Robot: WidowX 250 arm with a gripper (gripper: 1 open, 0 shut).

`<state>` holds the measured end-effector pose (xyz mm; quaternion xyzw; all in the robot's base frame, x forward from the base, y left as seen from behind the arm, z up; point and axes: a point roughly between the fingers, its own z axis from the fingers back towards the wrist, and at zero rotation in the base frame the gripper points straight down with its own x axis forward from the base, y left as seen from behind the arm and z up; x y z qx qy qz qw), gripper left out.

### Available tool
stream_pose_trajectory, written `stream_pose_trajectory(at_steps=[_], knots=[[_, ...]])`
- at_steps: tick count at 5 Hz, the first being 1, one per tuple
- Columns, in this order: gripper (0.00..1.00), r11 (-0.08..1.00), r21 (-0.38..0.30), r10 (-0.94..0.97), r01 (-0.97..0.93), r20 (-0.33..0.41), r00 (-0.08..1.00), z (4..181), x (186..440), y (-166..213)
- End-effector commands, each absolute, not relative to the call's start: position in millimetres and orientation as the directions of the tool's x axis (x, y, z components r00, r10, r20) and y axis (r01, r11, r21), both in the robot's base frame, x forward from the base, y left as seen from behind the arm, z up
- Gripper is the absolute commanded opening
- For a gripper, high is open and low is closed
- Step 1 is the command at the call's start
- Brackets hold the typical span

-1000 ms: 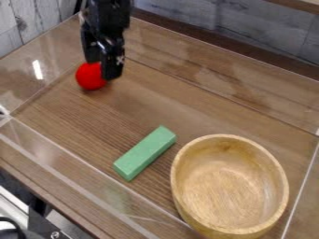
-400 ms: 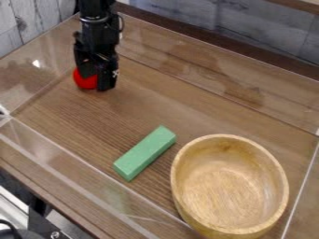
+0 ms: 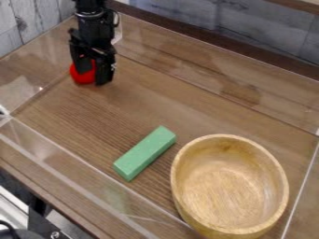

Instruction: Move the red fruit to the right

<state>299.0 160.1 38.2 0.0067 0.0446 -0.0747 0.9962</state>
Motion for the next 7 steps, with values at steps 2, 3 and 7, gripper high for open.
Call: stream_pose_trajectory(at_steps=[2,3,7], knots=[[1.00,0.975,0.038,-0.218,0.220,-0.051,0.975,54.0,313,147],[1.00,0.970,0.042,-0.238,0.240,-0.044,0.970,50.6,318,148],[1.00,0.981,0.035,-0.191,0.193,-0.047,0.980,63.9,331,154]])
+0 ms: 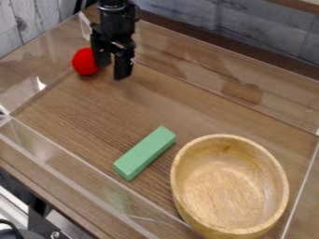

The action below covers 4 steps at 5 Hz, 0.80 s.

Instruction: Move the red fruit to the right

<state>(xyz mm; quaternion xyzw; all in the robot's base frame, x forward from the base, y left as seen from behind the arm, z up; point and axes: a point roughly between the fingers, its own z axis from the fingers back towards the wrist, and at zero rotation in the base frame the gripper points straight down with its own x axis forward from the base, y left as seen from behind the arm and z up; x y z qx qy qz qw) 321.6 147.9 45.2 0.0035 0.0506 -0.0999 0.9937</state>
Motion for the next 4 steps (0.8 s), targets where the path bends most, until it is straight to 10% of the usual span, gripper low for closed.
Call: stream_pose_trajectory(at_steps=[1,3,4], knots=[[1.00,0.985,0.031,-0.170,0.172,-0.055,0.984,61.2,328,149],[1.00,0.988,0.024,-0.153,0.155,-0.067,0.986,52.1,328,148],[0.00,0.988,0.025,-0.150,0.152,-0.069,0.986,47.4,324,149]])
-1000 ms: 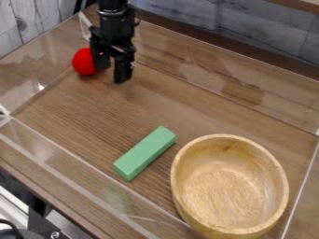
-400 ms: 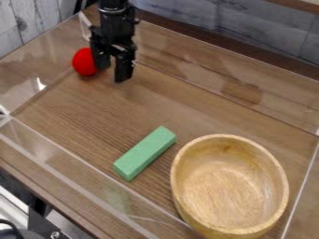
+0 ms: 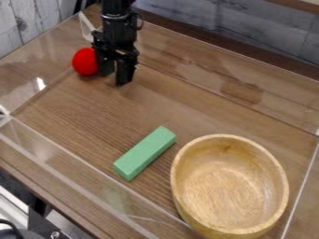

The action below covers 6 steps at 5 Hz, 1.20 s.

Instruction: Move the red fruit to the right

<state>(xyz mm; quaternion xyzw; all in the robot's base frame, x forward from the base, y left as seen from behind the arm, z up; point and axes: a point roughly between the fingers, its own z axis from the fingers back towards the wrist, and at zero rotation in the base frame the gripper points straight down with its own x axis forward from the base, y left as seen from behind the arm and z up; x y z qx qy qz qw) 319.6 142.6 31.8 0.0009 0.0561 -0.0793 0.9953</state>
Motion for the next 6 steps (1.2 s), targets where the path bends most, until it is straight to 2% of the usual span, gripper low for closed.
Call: stream_pose_trajectory(at_steps=[1,3,4,6], knots=[[0.00,0.989,0.025,-0.146,0.148,-0.070,0.987,44.7,319,149],[0.00,0.998,0.047,-0.028,0.030,-0.032,0.999,70.6,293,131],[0.00,0.999,0.051,0.002,-0.002,-0.005,1.000,97.4,295,112],[0.00,0.998,0.026,-0.051,0.051,0.027,0.998,132.3,294,46]])
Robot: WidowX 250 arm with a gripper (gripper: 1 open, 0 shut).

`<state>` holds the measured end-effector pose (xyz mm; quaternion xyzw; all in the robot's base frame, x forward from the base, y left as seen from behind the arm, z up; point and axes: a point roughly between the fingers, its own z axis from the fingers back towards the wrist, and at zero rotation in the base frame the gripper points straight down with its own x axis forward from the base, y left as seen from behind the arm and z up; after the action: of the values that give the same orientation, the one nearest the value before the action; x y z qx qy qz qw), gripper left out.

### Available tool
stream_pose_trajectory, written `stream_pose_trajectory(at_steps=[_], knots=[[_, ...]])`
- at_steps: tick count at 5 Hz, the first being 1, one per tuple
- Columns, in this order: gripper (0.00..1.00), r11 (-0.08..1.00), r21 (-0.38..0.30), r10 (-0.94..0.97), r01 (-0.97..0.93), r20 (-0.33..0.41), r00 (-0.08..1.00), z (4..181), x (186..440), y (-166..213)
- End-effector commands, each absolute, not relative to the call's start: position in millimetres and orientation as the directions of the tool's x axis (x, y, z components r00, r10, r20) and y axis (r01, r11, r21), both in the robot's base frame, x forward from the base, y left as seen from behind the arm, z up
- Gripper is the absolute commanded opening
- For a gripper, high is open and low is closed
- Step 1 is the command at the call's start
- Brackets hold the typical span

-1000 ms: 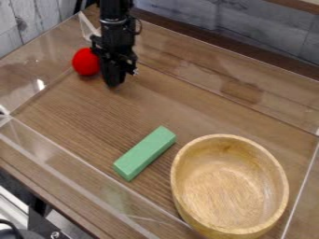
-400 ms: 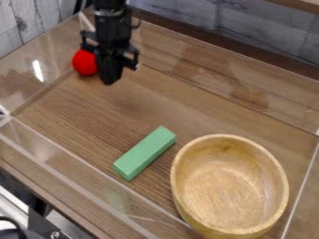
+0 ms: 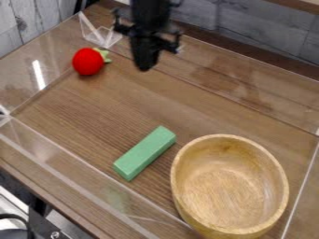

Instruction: Move the red fruit to the right

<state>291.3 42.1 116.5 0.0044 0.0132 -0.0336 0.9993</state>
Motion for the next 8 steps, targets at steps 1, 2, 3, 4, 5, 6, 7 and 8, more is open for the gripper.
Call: stream_pose_trajectory(at_steps=[1,2,3,4,5,6,7,8], knots=[[0.00,0.996,0.023,-0.083,0.082,0.030,0.996,142.8,286,58],[1.00,0.996,0.024,-0.092,0.091,0.024,0.995,152.0,284,77],[0.00,0.993,0.001,-0.116,0.116,0.014,0.993,156.0,281,42],[0.00,0.995,-0.025,-0.100,0.100,-0.001,0.995,143.4,281,-3],[0.00,0.999,-0.038,-0.035,0.035,-0.016,0.999,132.3,279,-11],[1.00,0.998,-0.035,-0.047,0.047,-0.026,0.999,127.6,282,10],[0.00,0.998,-0.029,-0.048,0.047,-0.025,0.999,124.6,284,40],[0.00,0.998,-0.019,-0.055,0.054,-0.028,0.998,122.0,284,75]])
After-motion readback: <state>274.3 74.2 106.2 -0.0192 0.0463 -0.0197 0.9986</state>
